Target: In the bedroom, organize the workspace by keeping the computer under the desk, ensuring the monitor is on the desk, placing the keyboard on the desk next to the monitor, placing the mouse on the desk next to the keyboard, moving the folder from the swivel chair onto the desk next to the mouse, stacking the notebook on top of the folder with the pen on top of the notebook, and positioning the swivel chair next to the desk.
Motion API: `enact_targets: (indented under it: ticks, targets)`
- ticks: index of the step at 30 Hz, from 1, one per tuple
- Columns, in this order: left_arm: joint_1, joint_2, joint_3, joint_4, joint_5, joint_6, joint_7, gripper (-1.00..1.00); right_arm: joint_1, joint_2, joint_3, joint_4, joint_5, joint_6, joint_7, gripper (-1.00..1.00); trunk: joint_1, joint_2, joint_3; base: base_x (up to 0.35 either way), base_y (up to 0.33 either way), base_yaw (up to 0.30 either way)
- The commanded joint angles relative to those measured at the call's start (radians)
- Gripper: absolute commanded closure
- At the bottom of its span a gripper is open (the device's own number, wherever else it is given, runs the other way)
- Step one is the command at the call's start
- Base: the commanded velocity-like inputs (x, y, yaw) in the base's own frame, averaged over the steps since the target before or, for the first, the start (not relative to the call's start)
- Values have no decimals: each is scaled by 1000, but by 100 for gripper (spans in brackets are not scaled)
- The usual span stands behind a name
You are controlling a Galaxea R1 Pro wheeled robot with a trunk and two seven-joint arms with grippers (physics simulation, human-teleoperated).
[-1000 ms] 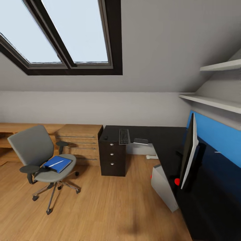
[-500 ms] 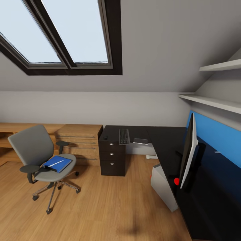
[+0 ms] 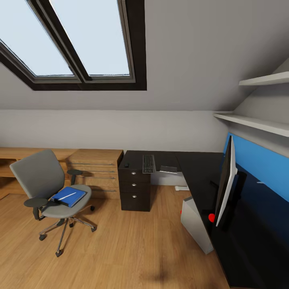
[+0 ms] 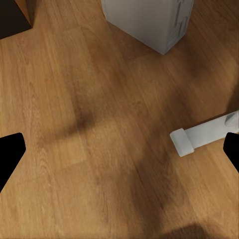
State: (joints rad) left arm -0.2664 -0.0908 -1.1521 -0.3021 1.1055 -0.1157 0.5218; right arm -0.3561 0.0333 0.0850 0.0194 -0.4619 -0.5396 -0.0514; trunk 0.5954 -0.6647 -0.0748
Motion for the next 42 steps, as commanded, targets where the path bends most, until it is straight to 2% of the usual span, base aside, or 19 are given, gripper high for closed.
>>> enact_targets:
  ticks: [1,14,25,42]
  targets:
    - [-1,0,-8,-1,10,-6,4,-100,-1,0,9,2,-3,-3,-5,-100,-4,6,1,0,0,0]
    - [-1,0,-7,-1,11,-6,5,-100,-1,0,9,2,-3,-3,-5,-100,-53,97,42,0,0,0]
    - [-1,2,-8,-1,10,-7,4,-100,-2,0,9,2,-3,-3,-5,-100,-53,97,42,0,-10,0]
    - [-1,2,-6,0,10,-7,4,-100,-1,0,9,2,-3,-3,-5,-100,-53,97,42,134,-162,0]
